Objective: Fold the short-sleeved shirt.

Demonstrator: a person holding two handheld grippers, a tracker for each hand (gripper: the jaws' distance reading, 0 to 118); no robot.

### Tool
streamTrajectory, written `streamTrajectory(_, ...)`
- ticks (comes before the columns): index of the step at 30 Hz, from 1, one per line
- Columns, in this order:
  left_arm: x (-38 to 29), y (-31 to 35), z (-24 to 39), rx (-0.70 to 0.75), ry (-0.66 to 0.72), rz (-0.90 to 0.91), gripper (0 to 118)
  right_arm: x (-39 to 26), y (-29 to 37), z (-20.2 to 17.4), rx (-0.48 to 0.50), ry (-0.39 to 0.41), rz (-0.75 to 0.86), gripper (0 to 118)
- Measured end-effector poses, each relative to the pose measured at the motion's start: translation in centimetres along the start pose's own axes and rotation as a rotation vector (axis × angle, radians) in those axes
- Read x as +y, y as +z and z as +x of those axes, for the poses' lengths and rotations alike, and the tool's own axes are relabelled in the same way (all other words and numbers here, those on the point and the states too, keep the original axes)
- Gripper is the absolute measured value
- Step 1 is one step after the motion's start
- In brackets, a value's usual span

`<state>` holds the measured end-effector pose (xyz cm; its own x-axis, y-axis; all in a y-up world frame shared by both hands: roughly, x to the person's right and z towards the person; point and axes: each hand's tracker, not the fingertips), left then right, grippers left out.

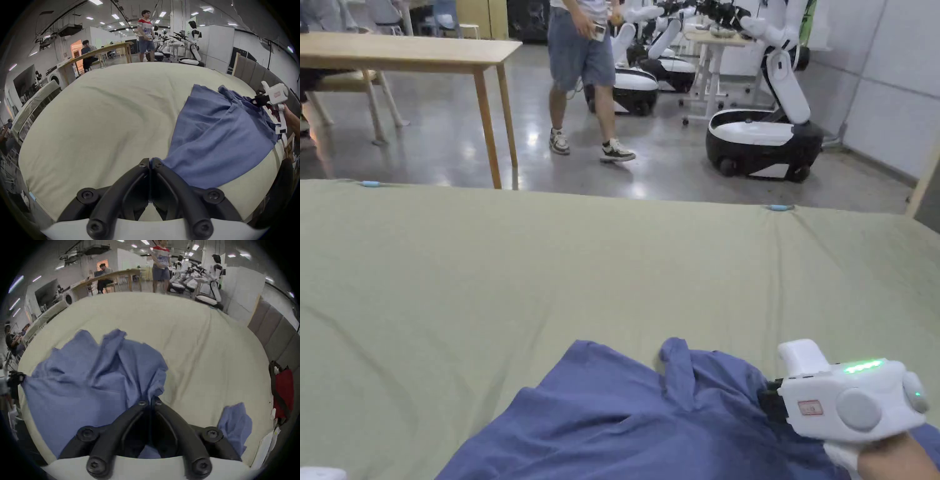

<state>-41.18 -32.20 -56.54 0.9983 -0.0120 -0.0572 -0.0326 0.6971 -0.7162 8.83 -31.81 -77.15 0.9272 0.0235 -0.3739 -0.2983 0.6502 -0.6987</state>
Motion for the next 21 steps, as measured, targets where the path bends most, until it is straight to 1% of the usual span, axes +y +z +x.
streamTrajectory(2,2.6,1.1,-0.1,0.007,-0.002,0.043,0,1.2,3.6,0.2,0.001,0.001,0.072,3)
streamTrajectory(4,5.8,2.4,-0.2,-0.008,-0.007,0.117,0,3.0,7.2,0.6,0.030,0.006,0.137,3)
streamTrajectory(5,7.9,3.3,-0.1,-0.007,-0.009,0.156,0,4.1,9.3,0.9,0.037,0.023,0.181,3)
streamTrajectory(6,9.9,4.2,0.3,0.004,-0.022,0.191,0,5.4,11.4,1.0,0.016,0.042,0.215,3)
streamTrajectory(8,13.8,5.8,1.0,0.001,-0.031,0.260,0,7.9,15.2,1.4,-0.021,0.055,0.297,3)
streamTrajectory(12,21.8,8.9,1.8,0.007,-0.047,0.382,0,13.3,22.9,3.2,-0.045,0.038,0.462,3)
streamTrajectory(16,29.3,12.4,2.5,0.045,-0.060,0.500,0,18.0,29.6,4.9,-0.106,0.043,0.594,3)
streamTrajectory(19,35.4,13.2,1.6,0.090,-0.064,0.582,0,21.9,33.3,6.7,-0.130,0.006,0.712,3)
streamTrajectory(21,38.9,14.3,1.2,0.089,-0.063,0.626,0,24.5,35.4,7.6,-0.155,-0.020,0.768,3)
